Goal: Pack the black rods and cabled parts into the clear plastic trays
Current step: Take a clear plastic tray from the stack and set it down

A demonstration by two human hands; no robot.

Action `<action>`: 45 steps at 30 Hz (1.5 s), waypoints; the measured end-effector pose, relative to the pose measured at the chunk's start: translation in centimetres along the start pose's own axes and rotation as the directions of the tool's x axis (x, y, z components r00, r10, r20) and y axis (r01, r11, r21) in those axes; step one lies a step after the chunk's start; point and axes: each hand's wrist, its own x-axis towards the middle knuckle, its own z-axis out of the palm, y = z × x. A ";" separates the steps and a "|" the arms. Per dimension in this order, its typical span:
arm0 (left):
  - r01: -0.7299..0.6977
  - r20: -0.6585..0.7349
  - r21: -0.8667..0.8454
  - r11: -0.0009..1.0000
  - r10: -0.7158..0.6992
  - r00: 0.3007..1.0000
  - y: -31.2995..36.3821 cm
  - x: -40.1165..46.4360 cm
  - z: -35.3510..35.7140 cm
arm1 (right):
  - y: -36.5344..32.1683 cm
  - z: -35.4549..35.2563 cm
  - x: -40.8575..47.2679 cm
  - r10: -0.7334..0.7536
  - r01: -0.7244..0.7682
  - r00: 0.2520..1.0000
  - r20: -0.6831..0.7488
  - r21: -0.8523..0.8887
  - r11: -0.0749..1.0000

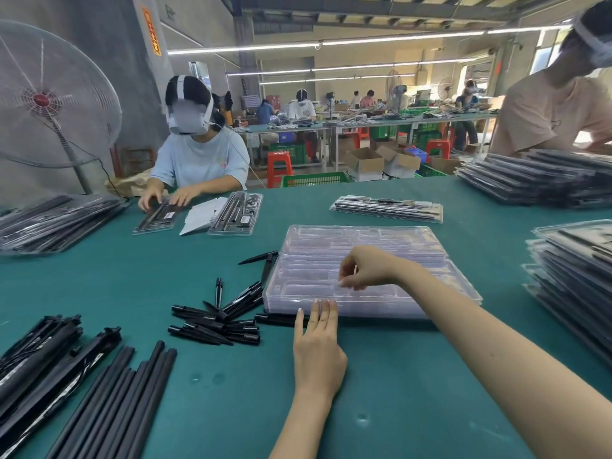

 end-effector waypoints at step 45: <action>0.196 0.015 -0.030 0.980 -0.196 0.980 0.3 0.0 -0.4 | -4.0 3.3 2.1 -0.121 0.158 0.985 0.123 -0.364 0.918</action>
